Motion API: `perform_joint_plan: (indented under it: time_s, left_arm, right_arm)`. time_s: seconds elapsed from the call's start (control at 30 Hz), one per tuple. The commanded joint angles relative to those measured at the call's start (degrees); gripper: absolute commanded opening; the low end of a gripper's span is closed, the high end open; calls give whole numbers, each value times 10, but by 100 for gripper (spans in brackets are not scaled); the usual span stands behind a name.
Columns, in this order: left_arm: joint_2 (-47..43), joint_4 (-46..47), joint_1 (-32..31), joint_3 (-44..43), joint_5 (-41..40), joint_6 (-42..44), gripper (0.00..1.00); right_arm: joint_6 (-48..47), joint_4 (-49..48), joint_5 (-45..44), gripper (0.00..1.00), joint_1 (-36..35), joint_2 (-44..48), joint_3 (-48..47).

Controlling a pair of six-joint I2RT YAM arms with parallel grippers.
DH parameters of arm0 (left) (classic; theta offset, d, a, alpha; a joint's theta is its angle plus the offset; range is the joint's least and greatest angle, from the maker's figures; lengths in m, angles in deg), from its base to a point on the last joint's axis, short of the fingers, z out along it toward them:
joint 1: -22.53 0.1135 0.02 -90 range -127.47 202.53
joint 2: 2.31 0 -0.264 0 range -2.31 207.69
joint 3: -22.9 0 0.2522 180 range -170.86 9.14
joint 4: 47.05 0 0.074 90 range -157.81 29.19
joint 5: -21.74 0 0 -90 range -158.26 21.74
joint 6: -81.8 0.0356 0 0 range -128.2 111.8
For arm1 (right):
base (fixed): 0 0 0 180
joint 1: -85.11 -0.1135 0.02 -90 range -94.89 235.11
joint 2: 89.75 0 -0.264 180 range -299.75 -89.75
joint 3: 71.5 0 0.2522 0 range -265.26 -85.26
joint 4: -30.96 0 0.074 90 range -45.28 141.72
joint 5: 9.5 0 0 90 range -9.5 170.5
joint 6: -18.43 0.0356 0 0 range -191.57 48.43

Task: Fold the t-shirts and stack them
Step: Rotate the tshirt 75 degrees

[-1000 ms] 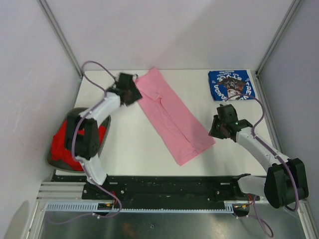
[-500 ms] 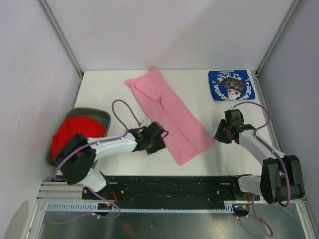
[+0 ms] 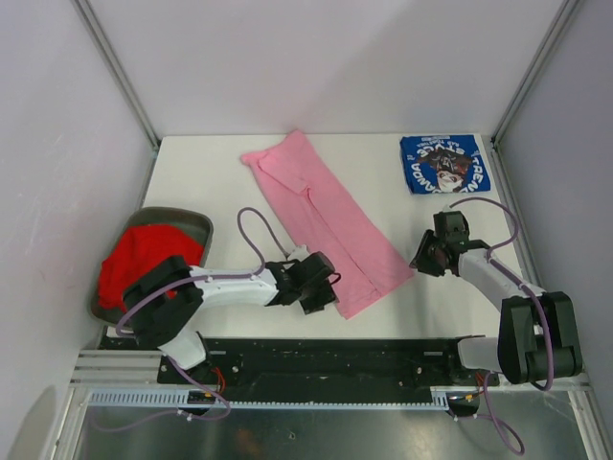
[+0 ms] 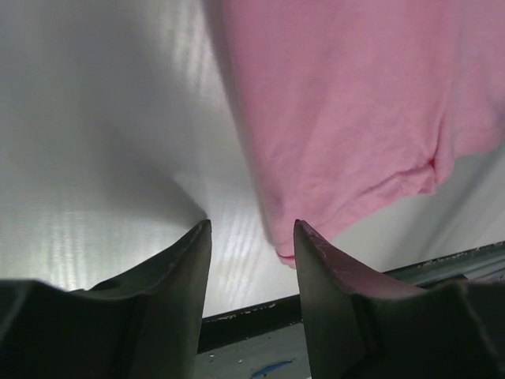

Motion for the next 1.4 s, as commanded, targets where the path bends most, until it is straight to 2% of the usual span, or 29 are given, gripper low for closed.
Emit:
perform_joint_plan:
  time_s: [0.0,0.37,0.47,0.6,0.73,0.87,1.07,1.23,1.37]
  left_arm:
    - [25,18,-24,-25,11,-35,49]
    - [66,19,-56,-45,19,-66,36]
    - [69,18,-58,-40,25,-69,26]
    - [41,17,-58,-7,27,-66,13]
    - [-12,6,-55,43,29,-47,9]
    - [-85,-48,-34,102,28,-13,9]
    - [-230,-118,4,192,30,29,10]
    - [-302,-174,29,214,29,57,11]
    - [-327,-189,36,220,28,71,11]
  right_arm:
    - [-8,-16,8,33,3,3,1]
    - [-12,-10,17,33,6,17,2]
    - [-14,-8,18,33,6,17,3]
    - [-14,1,18,33,-3,26,3]
    - [-1,13,17,33,-34,40,4]
    - [25,30,9,33,-90,65,4]
    - [80,51,-18,34,-217,97,24]
    - [143,58,-27,34,-329,125,60]
    - [177,54,-42,34,-382,134,75]
